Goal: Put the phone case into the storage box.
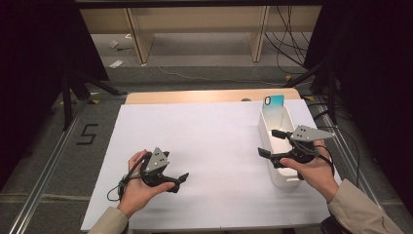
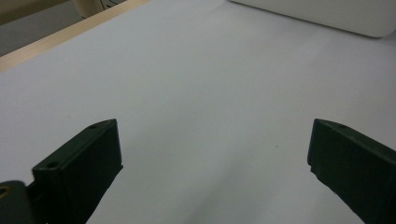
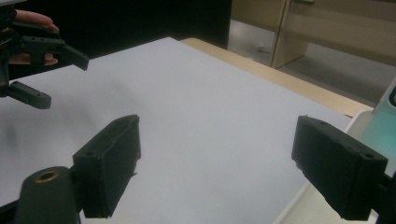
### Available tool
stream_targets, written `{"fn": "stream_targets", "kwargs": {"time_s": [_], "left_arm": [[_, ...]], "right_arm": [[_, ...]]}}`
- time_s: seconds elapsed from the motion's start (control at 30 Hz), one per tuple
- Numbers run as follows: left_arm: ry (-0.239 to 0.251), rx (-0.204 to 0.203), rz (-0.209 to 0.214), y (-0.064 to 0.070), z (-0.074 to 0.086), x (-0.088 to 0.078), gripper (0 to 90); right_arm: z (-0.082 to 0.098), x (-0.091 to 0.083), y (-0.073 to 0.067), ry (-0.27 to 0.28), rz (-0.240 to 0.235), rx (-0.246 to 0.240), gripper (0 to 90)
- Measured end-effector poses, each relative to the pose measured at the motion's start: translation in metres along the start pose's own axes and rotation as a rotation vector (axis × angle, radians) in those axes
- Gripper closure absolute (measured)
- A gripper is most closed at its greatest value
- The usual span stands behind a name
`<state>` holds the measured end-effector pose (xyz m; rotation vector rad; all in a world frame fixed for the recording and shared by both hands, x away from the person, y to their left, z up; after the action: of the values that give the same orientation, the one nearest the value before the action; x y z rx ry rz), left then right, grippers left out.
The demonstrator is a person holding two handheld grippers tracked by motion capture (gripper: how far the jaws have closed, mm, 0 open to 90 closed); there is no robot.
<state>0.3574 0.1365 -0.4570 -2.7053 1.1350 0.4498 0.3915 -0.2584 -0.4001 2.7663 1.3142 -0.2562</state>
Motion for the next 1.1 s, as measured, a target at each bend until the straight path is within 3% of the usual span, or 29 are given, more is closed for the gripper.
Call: {"fn": "stream_targets", "kwargs": {"time_s": [0.63,1.1], "left_arm": [[0.002,-0.006,0.006,0.0,0.0,0.001,2.0],[0.004,-0.008,0.008,0.0,0.0,0.001,2.7]], "right_arm": [[0.004,-0.006,-0.014,0.0,-0.056,-0.037,16.7],[0.007,-0.004,-0.018,-0.001,-0.077,-0.035,17.5]]}}
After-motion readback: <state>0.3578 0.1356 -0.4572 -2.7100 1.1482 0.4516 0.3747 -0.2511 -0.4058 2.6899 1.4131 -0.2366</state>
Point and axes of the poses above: each handheld gripper's, and its own axes: x roughly forward along the jaws, z roughly out of its underside, y roughly to its right, the point moved 2 cm from there along x, roughly forward along the jaws, and after that the axes turned 12 degrees about y, right-handed, at the moved point
